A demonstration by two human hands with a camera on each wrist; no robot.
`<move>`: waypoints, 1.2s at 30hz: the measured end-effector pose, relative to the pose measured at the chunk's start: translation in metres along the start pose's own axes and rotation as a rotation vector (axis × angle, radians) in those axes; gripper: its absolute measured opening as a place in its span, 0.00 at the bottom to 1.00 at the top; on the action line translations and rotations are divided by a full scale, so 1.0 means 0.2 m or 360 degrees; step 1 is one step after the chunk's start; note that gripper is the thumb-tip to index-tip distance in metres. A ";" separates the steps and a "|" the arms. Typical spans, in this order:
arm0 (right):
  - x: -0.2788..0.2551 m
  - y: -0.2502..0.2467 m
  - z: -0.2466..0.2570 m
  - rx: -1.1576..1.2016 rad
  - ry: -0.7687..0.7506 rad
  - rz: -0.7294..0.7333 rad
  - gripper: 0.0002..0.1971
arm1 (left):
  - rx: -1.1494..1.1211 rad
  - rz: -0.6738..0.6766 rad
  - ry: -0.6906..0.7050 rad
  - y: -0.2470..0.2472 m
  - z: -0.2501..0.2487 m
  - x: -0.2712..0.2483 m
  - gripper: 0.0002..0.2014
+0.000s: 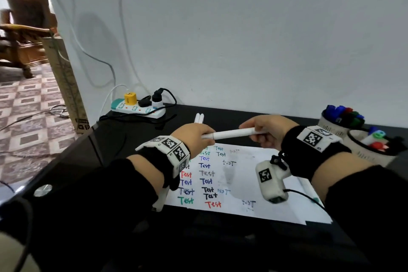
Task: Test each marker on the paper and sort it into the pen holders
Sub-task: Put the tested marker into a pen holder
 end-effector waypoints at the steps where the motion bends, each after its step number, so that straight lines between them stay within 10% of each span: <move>1: -0.01 -0.02 0.00 0.0175 -0.0019 -0.0051 0.14 | -0.0047 -0.0040 -0.0010 -0.01 -0.01 -0.01 0.13; 5: -0.04 -0.01 0.00 0.0710 -0.0039 -0.0135 0.11 | -0.0198 -0.0147 -0.0078 -0.03 -0.04 -0.02 0.12; 24: -0.05 0.12 0.06 0.0727 -0.0215 -0.0194 0.12 | -0.0475 0.0157 -0.0043 -0.01 -0.17 -0.01 0.05; 36: -0.06 0.12 0.01 0.0659 -0.0056 -0.0322 0.13 | 0.0066 0.0060 0.0062 0.00 -0.20 -0.02 0.12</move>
Point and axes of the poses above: each hand's wrist, its own x-axis towards the middle knuckle, its own y-axis out of the palm, z = x × y, the point moved 7 cm from there along x, towards the middle knuckle, and after that the axes turned 6 degrees about -x, right-handed, at the moved point
